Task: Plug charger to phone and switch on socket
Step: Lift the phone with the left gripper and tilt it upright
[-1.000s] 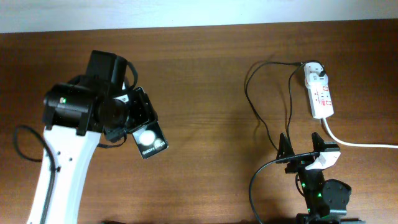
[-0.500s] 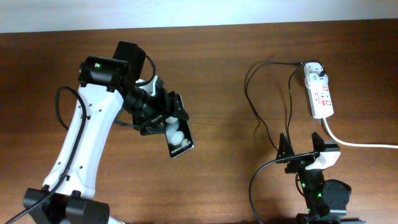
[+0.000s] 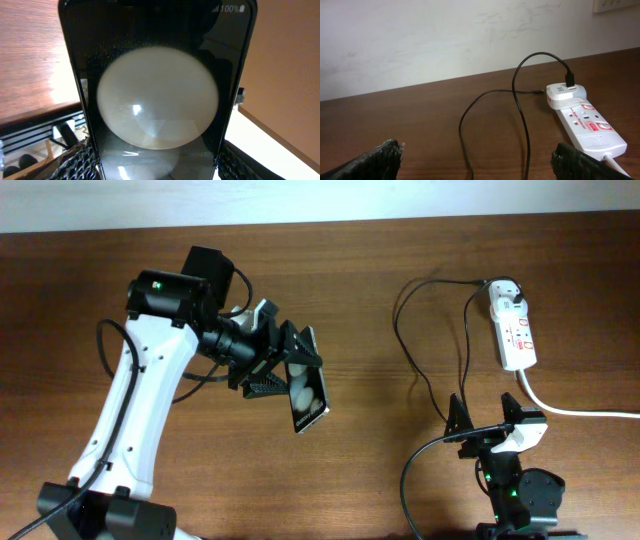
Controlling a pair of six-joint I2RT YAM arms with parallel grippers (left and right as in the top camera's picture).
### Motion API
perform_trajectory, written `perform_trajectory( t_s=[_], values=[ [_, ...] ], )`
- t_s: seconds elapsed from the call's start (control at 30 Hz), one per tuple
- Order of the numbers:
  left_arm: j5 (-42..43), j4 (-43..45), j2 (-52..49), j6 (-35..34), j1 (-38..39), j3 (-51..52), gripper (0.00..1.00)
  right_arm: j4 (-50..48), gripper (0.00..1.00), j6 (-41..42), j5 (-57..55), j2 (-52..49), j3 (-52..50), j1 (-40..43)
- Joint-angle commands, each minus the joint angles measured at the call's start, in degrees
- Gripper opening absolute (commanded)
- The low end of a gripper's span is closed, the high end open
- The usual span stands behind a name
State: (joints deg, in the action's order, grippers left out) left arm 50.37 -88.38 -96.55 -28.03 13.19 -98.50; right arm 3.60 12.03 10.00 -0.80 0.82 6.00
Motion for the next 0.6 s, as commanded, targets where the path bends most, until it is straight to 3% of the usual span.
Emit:
perform_trajectory(
  t_s=[0.0,0.5,0.57],
  values=[
    [6.47,0.50,0.24,1.11,-0.24,-1.53,0.58,0.02,0.99,0.39,-0.31,0.44,-0.50,0.39],
    [8.96,10.78,0.24,-8.55,-0.24,-1.53,0.61,-0.02,0.99,0.61,0.79,0.44,-0.50,0.39],
    [8.98,11.78,0.24,-11.21,-0.22,-1.53,0.61,-0.48,0.99,8.37,6.40,0.44,-0.50,0.39]
  ],
)
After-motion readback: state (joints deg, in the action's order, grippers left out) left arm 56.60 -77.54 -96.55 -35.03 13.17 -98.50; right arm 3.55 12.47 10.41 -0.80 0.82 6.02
